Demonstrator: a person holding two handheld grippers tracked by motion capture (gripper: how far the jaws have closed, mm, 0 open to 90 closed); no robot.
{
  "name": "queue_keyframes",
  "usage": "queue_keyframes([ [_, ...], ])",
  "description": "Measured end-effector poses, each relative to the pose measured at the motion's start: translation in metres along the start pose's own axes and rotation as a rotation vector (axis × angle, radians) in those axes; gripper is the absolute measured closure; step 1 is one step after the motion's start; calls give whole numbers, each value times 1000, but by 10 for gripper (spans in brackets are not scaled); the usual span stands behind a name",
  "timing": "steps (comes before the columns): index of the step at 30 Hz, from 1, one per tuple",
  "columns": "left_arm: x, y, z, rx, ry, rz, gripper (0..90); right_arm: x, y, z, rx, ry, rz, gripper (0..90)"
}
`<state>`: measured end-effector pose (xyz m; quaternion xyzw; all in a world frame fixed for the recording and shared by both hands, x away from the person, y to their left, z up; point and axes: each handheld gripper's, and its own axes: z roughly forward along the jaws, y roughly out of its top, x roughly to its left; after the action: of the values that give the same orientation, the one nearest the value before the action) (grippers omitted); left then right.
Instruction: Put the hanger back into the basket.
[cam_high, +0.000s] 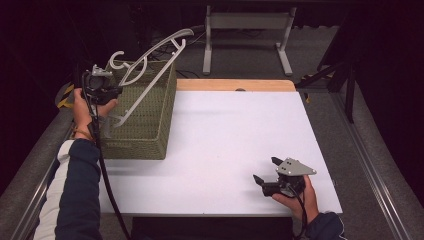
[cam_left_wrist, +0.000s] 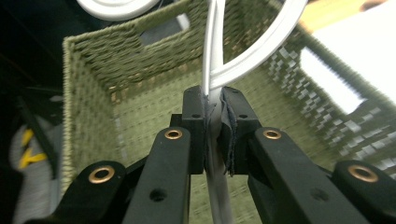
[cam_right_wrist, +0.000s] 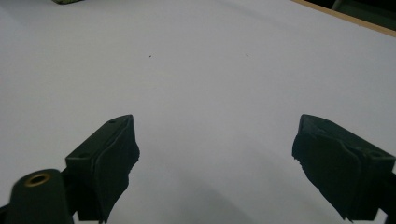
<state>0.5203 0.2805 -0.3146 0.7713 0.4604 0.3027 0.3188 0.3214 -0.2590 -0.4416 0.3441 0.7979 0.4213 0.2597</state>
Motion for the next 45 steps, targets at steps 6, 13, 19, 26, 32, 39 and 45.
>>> queue_keyframes([
  [6, 8, -8, 12, 40, 13, -5, 814, 0, -1, 1, 5, 3, 1, 135],
  [13, 16, -23, 20, 92, 45, 0, 812, -1, -2, 1, 9, 5, 7, 135],
  [19, 18, -31, 20, 77, 51, -28, 803, 0, -1, 1, 7, 5, 3, 136],
  [26, 13, -31, 17, 56, 62, -20, 704, 1, 0, 1, 6, 2, -1, 136],
  [32, 2, -32, 10, -18, 36, -1, 614, 1, 0, 1, 5, -2, -11, 136],
  [39, -8, -31, -1, -89, 0, 10, 476, 2, 1, 0, -7, -19, -28, 136],
  [45, -21, -33, -16, -197, -34, 5, 339, 2, 3, -1, -18, -42, -40, 137],
])
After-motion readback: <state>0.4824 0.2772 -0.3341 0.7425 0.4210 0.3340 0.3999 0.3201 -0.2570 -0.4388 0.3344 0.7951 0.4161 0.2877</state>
